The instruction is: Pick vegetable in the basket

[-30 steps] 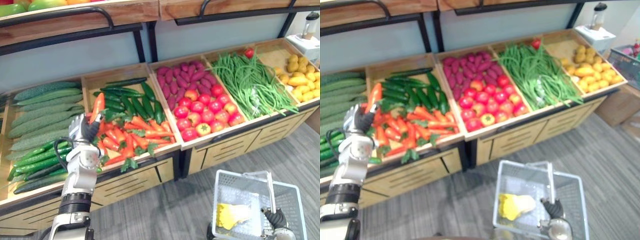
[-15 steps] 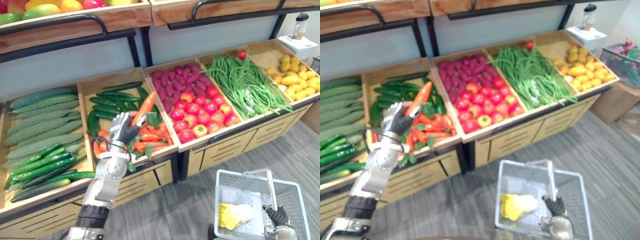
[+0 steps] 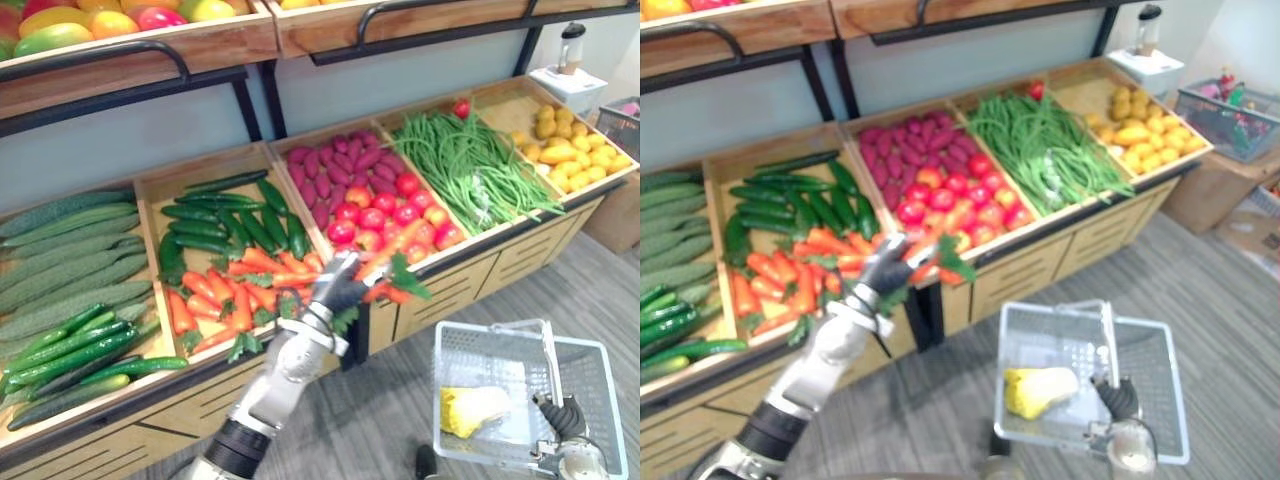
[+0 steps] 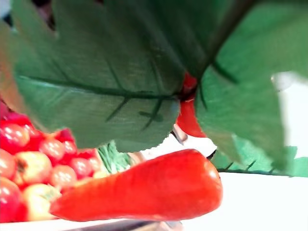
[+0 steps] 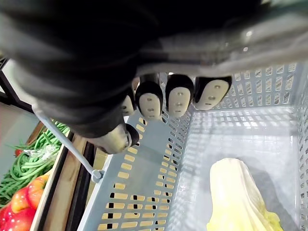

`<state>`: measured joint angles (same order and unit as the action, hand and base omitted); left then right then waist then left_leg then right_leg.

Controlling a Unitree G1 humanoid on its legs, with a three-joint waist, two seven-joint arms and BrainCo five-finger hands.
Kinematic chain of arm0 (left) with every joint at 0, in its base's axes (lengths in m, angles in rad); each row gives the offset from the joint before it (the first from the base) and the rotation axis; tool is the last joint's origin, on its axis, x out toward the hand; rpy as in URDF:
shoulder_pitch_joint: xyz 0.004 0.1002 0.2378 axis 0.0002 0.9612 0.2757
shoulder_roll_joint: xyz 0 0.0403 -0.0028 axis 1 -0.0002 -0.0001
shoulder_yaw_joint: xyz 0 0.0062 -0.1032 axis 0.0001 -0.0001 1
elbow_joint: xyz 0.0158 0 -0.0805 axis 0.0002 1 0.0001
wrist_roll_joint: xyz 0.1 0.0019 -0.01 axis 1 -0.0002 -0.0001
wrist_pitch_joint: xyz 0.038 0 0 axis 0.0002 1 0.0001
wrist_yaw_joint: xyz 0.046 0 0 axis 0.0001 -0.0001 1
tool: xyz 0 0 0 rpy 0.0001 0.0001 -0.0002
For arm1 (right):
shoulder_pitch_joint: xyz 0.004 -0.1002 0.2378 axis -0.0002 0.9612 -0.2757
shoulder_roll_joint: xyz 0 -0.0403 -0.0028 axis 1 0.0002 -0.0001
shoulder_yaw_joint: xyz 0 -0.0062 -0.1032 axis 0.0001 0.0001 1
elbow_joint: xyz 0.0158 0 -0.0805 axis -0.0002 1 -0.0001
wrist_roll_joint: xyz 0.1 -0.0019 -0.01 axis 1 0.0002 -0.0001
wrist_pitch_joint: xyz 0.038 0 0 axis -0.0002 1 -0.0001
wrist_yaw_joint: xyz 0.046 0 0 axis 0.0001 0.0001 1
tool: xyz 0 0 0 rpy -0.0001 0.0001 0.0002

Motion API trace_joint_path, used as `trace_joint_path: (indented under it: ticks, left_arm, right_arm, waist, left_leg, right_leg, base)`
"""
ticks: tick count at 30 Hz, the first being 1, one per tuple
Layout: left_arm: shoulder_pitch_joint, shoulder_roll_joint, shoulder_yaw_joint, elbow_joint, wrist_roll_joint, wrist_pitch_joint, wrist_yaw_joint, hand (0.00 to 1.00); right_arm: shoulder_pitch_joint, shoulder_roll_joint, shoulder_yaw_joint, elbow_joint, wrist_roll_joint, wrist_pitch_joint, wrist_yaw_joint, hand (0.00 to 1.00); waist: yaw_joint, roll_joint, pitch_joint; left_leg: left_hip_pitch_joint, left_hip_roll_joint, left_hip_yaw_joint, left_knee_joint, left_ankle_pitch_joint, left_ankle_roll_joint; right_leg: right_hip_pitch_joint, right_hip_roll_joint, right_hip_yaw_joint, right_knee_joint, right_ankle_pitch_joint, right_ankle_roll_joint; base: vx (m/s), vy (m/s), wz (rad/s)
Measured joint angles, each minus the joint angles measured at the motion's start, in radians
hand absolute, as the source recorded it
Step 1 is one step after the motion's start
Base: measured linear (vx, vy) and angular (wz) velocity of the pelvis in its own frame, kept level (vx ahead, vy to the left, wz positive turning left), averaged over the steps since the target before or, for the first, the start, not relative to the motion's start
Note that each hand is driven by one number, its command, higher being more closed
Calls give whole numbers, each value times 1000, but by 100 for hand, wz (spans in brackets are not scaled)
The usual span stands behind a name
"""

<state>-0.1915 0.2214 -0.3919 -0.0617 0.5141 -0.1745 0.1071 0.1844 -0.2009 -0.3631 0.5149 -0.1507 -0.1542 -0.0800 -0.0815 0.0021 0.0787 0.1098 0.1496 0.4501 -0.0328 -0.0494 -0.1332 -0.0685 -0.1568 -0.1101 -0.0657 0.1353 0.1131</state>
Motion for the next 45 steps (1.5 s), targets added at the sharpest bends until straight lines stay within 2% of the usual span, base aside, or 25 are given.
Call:
trace_joint_path:
  ticks: [2, 6, 9, 13, 16, 20, 21, 26, 31, 38, 45]
  left_arm:
    - [-14, -54, -95, 36, 0, -17, -9, 100]
    - [-46, -90, -198, 160, 0, -19, -35, 100]
    - [-80, -152, -274, 288, 0, -18, -40, 100]
    - [-114, -212, -324, 415, 10, -18, -39, 100]
    - [-150, -248, -357, 519, 18, -14, -34, 100]
    - [-201, -292, -375, 661, 58, 0, -11, 100]
    - [-211, -301, -378, 685, 59, 10, -2, 0]
    - [-247, -337, -375, 790, 93, 52, 49, 0]
    - [-263, -346, -377, 816, 98, 57, 81, 0]
    - [-280, -341, -358, 824, 98, 69, 83, 0]
    - [-279, -323, -346, 820, 101, 67, 82, 0]
  right_arm:
    - [15, 5, 16, -39, 3, 0, 1, 100]
    - [17, 25, 26, -67, 3, 0, 1, 100]
    - [35, 41, 29, -111, 6, 0, -1, 100]
    - [39, 44, 62, -127, 31, 0, -2, 100]
    - [41, 45, 86, -138, 35, 0, -3, 100]
    - [58, 54, 100, -151, 42, 0, -7, 100]
    - [60, 61, 100, -151, 43, 0, -11, 100]
    - [65, 66, 127, -149, 43, 0, -35, 100]
    - [79, 66, 134, -144, 45, 0, -45, 100]
    - [83, 73, 134, -133, 44, 0, -61, 100]
    - [72, 98, 134, -90, 44, 0, -77, 100]
  waist:
    - [-3, 9, -6]
    - [-18, 12, -8]
    - [-27, 13, -8]
    - [-31, 10, -8]
    - [-50, 9, -7]
    - [-59, 5, -4]
    - [-61, 5, -4]
    - [-83, 0, -1]
    - [-86, -2, 0]
    - [-106, -8, 3]
    - [-105, -10, 5]
  left_leg:
    - [0, -3, 12, -3, -1, -1]
    - [14, -3, 29, -11, 0, -1]
    - [25, -7, 40, -20, -1, -1]
    - [34, -11, 60, -34, -2, -2]
    - [33, -17, 63, -36, 0, 1]
    - [33, -18, 66, -36, -1, 1]
    - [33, -18, 66, -36, -1, 1]
    - [32, -19, 67, -35, -2, 1]
    - [30, -20, 71, -35, -4, 0]
    - [33, -19, 65, -34, -6, -1]
    - [33, -15, 58, -29, -14, -6]
  right_leg:
    - [-14, -1, 13, 7, 0, 2]
    - [-15, 2, 28, 12, 0, 3]
    - [-16, -3, 39, 15, -2, 8]
    - [-24, 0, 57, 16, -1, 10]
    - [-35, -4, 63, 17, 1, 14]
    - [-35, -4, 65, 16, 0, 15]
    - [-35, -4, 65, 15, 0, 15]
    - [-40, -4, 67, 15, -1, 18]
    - [-46, -4, 73, 15, -2, 21]
    - [-29, -4, 63, -1, 0, 23]
    - [-9, 1, 51, -19, 0, 23]
  base:
    - [-9, -14, -18]
    - [-12, -18, -12]
    - [-19, -12, -10]
    - [-15, -16, -14]
    - [5, -11, -3]
    - [1, -21, -2]
    - [-5, -36, 1]
    - [-10, -30, -1]
    - [-15, -41, -3]
    - [-8, -36, 2]
    - [-15, -44, 3]
